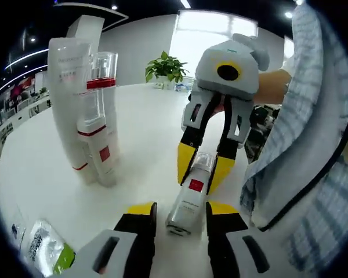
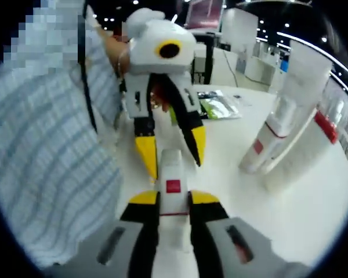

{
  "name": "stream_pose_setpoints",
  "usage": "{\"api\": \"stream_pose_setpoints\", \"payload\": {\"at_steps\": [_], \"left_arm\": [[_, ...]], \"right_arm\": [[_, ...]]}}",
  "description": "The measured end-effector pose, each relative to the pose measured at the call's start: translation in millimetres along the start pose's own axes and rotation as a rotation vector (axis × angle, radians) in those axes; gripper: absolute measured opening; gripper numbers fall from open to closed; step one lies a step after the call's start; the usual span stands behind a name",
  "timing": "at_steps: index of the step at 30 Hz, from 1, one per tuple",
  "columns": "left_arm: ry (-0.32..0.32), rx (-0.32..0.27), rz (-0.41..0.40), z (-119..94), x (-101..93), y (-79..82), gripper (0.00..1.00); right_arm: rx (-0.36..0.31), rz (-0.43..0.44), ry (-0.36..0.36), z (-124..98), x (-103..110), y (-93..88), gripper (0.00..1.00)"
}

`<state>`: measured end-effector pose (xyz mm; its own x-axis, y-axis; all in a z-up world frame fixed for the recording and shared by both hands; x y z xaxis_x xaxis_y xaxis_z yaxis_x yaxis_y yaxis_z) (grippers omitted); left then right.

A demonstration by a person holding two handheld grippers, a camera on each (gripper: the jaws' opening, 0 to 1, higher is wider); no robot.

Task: Arrange the skincare products in the storage area until every visible bottle or jar stands upright without overlapping.

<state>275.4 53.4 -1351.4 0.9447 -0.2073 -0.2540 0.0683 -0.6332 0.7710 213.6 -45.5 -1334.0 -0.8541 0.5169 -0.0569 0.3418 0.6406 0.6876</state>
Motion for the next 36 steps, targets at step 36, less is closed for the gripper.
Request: {"api": "stream_pose_setpoints", "payload": {"at_steps": [36], "left_arm": [[0.000,0.150,0.085,-27,15.5,-5.2,0.26]], "right_arm": [[0.014,0.139,-0.086,-9,-7,-30.9,0.20]]}}
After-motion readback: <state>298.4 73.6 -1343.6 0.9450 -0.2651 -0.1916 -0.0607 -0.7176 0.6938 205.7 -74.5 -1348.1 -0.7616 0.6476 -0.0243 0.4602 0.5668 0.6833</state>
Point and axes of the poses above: the point that each gripper's makers call its tool centre point, and the gripper's own axes: z roughly forward along the fingers, x roughly to its left, y roughly out of its top, the point moved 7 cm from there along -z, roughly backward along the fingers, and after that the axes turned 5 degrees about -z, right-handed, at the moved point
